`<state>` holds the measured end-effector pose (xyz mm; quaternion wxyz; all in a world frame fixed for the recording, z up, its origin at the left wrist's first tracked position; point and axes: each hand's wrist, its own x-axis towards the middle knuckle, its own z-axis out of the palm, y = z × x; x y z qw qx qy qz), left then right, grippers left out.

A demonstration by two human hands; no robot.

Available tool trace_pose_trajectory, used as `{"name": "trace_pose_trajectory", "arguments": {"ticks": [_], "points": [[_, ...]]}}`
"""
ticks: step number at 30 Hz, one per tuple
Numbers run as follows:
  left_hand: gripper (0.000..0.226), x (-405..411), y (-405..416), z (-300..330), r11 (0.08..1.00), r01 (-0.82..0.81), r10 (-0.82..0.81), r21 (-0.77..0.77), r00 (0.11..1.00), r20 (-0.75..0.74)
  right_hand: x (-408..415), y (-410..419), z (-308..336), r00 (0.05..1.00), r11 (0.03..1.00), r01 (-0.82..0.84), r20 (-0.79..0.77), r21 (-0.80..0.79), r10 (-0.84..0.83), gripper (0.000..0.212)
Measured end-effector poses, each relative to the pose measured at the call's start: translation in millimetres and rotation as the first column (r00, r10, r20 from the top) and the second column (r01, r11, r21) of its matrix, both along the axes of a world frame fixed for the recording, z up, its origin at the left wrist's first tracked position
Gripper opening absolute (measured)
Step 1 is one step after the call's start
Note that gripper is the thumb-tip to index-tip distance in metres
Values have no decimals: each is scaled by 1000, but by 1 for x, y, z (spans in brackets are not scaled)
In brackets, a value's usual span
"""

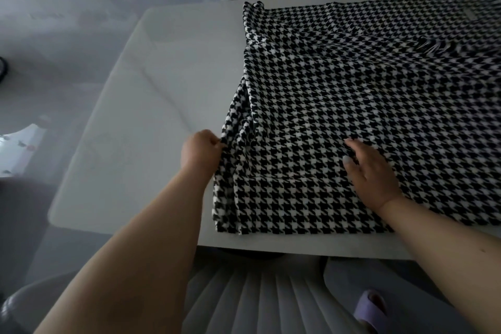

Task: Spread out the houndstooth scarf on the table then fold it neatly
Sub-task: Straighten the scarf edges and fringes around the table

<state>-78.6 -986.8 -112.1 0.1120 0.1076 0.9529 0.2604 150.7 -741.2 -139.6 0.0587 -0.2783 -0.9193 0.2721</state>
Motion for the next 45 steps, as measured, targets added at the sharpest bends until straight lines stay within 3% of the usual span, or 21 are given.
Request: {"name": "trace_pose_trajectory", "arguments": {"ticks": [3, 5, 6, 8, 10, 11, 13, 15, 18, 20, 23, 24, 26, 28, 31, 34, 36, 38, 40, 43, 45], "points": [[16, -22, -27, -1, 931, -335, 315, 145, 938, 141, 1, 0, -1, 1000, 1000, -10, 5, 21, 10, 83], [16, -27, -37, 0, 898, -413, 401, 150, 910, 104, 0, 0, -1, 1000, 1000, -12, 9, 23, 12, 84], [17, -23, -35, 2, 920, -363, 367, 147, 930, 3, 0, 0, -2, 1000, 1000, -14, 10, 27, 13, 85], [18, -10, -26, 8, 977, -65, 104, 203, 977, -186, 0, 1, -3, 1000, 999, -17, 4, 45, 17, 87], [21, 6, -15, 10, 958, 284, -265, 47, 933, -245, 1, 1, -4, 1000, 998, -19, 1, 55, 19, 88], [27, 9, -13, 10, 928, 367, -373, -67, 905, -205, 1, 1, -4, 1000, 999, -15, 2, 51, 15, 87], [36, -1, -18, 4, 916, 331, -355, -228, 932, -72, 0, 0, -3, 1000, 999, -6, 1, 43, 6, 83], [47, -15, -31, 0, 905, 195, -217, -378, 976, -16, 0, -1, -3, 1000, 999, -9, -10, 46, 9, 81], [49, -19, -41, 2, 939, -57, 21, -340, 994, -106, 0, -1, -3, 1000, 999, -14, -21, 51, 15, 81], [41, -5, -35, 9, 972, 39, -86, -230, 977, -196, 0, -1, -3, 1000, 999, -8, -23, 53, 10, 80], [42, 17, -30, 6, 860, 398, -482, -319, 839, -252, -1, -1, -4, 1000, 998, -10, -27, 64, 12, 81], [44, 15, -36, -2, 853, 379, -468, -360, 860, -204, -1, -2, -3, 1000, 998, -11, -27, 63, 12, 80], [47, 5, -52, -6, 908, 199, -260, -367, 958, -122, 0, -2, -3, 1000, 998, -8, -26, 63, 10, 80], [38, -1, -64, -3, 942, 43, -99, -333, 983, -154, 0, -2, -3, 1000, 998, -9, -18, 62, 10, 79], [34, 11, -60, 7, 975, 43, -99, -219, 963, -250, 0, -2, -3, 1000, 998, -2, -15, 60, 3, 79], [55, 35, -56, 2, 978, 83, -91, -194, 995, -32, -1, -3, -1, 1000, 998, 7, -1, 59, -6, 81], [45, 37, -60, -6, 984, 73, -67, -163, 997, 38, -1, -3, -1, 1000, 998, 8, 7, 62, -8, 83], [25, 31, -66, -1, 997, 69, -66, -27, 994, 89, -1, -3, -1, 1000, 998, 9, 19, 58, -10, 84], [24, 21, -80, 6, 997, 1, -11, 78, 991, 130, -2, -3, -1, 1000, 998, 10, 26, 58, -12, 84], [27, 9, -109, 12, 990, -125, 119, 71, 989, 83, -1, -3, -1, 1000, 998, 11, 28, 57, -13, 85], [37, 16, -111, 18, 988, -150, 144, 26, 978, 152, 0, -3, -1, 999, 999, 11, 39, 53, -13, 86]]}}
